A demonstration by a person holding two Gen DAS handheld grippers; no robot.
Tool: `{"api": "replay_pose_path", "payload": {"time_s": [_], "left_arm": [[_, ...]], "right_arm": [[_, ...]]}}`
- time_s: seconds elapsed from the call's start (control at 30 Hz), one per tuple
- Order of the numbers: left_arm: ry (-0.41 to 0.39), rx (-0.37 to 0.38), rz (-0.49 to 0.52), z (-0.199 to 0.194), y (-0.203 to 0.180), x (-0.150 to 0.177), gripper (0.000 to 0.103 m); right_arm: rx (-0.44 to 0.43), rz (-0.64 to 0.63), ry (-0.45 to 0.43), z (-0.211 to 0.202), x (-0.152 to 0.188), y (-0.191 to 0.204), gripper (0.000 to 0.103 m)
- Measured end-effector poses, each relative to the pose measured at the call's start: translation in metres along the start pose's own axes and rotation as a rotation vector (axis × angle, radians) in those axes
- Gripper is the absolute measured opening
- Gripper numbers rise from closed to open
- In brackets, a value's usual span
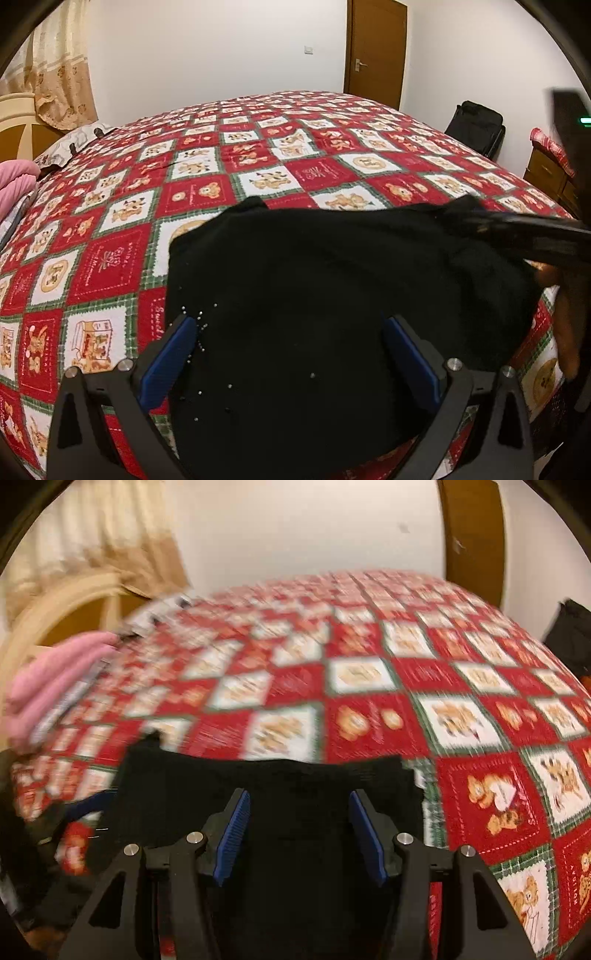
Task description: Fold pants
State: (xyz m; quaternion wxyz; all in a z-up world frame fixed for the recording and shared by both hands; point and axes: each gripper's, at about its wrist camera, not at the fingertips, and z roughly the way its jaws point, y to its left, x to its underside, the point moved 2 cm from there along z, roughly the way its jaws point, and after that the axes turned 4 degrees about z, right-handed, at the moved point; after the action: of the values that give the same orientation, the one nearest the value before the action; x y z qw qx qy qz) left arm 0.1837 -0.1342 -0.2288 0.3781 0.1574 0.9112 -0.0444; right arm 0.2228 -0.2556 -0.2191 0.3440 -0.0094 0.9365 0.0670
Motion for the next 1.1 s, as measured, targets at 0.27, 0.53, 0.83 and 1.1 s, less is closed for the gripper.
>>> {"api": "replay_pose_path", "payload": {"time_s": [0.27,0.53,0.83,1.1], "left_arm": [[-0.045,0.002,-0.003,-0.016,0.022,-0.001,0.103],[-0.046,0.035,-0.106,-0.015,0.079,0.004,0.103],[-0.020,0.134,-0.182,0.008,0.087,0.014,0.103],[-0.010,0.280,-0.167,0.016,0.073,0.004,0.085]], "right_arm": [[-0.026,-0.023,-0.062,-0.032,0.008,-0.005,0.062],[-0.040,0.141,-0.037,-0.054,0.025,-0.064,0.063],[-0.124,0.202,0.016,-0.030,0.040,-0.073,0.063],[-0.209,0.212,0.040,-0.022,0.043,-0.065,0.062]]}}
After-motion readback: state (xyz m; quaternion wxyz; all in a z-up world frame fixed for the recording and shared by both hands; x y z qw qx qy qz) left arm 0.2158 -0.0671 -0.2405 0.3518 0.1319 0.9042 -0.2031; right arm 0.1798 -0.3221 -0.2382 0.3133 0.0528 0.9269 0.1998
